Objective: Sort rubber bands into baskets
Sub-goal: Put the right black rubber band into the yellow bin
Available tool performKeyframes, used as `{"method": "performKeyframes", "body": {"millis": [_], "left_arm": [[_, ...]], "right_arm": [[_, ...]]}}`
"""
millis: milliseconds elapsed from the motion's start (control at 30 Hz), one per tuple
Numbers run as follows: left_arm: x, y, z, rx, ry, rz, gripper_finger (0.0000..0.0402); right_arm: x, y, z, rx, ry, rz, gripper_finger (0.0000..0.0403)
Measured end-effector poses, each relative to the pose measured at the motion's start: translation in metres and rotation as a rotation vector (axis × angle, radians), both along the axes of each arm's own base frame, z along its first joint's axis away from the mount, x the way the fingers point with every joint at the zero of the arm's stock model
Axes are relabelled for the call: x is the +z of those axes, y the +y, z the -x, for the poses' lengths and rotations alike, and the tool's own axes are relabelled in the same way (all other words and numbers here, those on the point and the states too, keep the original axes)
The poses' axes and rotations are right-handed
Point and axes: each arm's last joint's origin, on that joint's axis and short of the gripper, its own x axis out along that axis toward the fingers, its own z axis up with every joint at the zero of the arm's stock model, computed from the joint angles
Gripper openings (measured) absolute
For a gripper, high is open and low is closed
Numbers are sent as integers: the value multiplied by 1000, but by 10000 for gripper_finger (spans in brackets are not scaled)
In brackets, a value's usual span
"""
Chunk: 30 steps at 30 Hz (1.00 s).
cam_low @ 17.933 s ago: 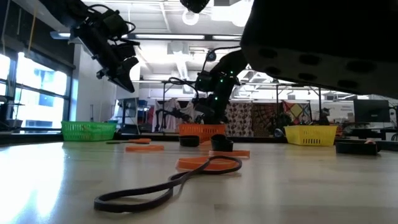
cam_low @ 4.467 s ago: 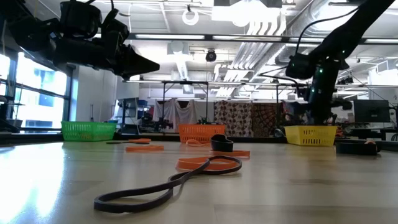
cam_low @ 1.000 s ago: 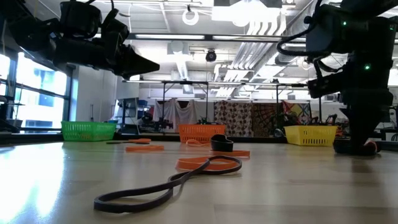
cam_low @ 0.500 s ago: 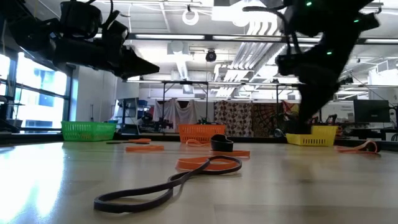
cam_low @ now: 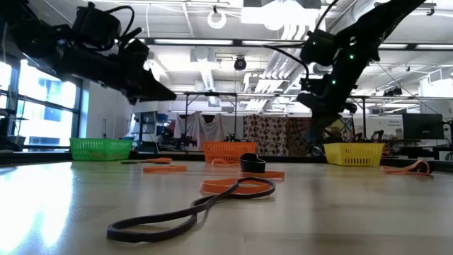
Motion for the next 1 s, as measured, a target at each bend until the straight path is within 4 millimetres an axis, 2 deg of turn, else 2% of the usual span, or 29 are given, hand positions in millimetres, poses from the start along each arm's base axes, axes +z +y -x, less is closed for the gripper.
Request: {"method": "performKeyframes", "body": {"millis": [167, 300, 400, 567, 733, 1000], "left_arm": [[-2, 2, 1, 85, 27, -11, 9], [-3, 3, 2, 116, 46, -13, 9], [-6, 4, 3, 151, 83, 3, 9], [-6, 11, 3, 261, 170, 26, 9], [1, 16, 1, 291, 166, 35, 9], [2, 18, 0, 287, 249, 78, 11]], "right_arm": [[18, -21, 14, -53, -20, 53, 0], [33, -26, 30, -126, -37, 109, 0], [37, -28, 45, -223, 8, 126, 0], [30, -36, 61, -325, 71, 106, 0], [18, -44, 74, -387, 73, 84, 0], [6, -49, 84, -374, 35, 21, 0]]}}
